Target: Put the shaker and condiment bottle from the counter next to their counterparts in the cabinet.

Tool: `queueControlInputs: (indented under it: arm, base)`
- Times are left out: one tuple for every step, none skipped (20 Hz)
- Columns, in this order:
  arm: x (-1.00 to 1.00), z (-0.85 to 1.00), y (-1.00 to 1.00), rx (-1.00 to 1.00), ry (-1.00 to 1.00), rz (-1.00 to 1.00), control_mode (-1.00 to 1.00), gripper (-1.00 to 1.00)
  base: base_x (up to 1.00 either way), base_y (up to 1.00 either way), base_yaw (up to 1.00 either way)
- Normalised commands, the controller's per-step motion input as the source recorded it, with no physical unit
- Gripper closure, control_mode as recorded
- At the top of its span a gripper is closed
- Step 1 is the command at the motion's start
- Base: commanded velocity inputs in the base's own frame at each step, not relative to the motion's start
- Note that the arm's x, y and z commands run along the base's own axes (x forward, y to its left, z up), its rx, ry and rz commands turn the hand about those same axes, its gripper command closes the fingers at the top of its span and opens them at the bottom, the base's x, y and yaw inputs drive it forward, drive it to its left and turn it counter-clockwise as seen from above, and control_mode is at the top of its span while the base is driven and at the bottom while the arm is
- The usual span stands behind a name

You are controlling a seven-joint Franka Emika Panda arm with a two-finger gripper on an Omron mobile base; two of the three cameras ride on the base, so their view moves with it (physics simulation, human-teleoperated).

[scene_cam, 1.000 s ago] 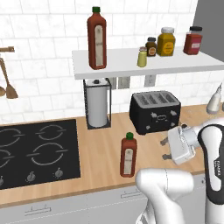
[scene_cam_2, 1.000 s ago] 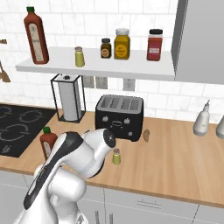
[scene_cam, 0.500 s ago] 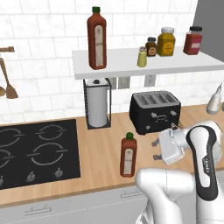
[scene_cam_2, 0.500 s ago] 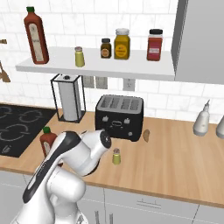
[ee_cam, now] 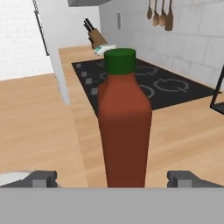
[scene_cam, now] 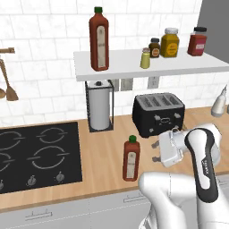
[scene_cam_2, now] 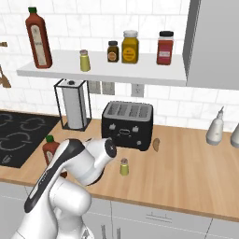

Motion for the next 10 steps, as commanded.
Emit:
queueControlInputs:
  arm:
    - [0.1, -0.01, 0.11, 0.0, -0.02, -0.01, -1.0, -1.0]
    - [0.14, -0.01, 0.14, 0.0, -0.01, -0.01, -1.0, -1.0]
    - [0.14, 0.0, 0.2, 0.0, 0.0, -0.02, -1.0, -1.0]
    - [0.14, -0.01, 0.16, 0.01, 0.0, -0.01, -1.0, -1.0]
    - [0.26, -0.03, 0.21, 0.0, 0.0, -0.03, -1.0, -1.0]
    - [0.27, -0.02, 0.21, 0.01, 0.0, -0.03, -1.0, -1.0]
    - [0.29, -0.04, 0.19, 0.0, 0.0, -0.04, -1.0, -1.0]
    - [0.26, -0.05, 0.2, 0.0, 0.0, -0.04, -1.0, -1.0]
    - [0.26, -0.04, 0.15, 0.0, 0.0, -0.04, -1.0, -1.0]
    - [0.26, -0.07, 0.24, 0.0, 0.0, -0.02, -1.0, -1.0]
  base:
    - [0.0, 0.0, 0.0]
    - [0.0, 0.0, 0.0]
    - [0.0, 0.0, 0.0]
    - [0.0, 0.0, 0.0]
    - [0.0, 0.0, 0.0]
    - [0.0, 0.0, 0.0]
    - [0.0, 0.0, 0.0]
    - [0.0, 0.0, 0.0]
    - [0.0, 0.0, 0.0]
    - [0.0, 0.0, 0.0]
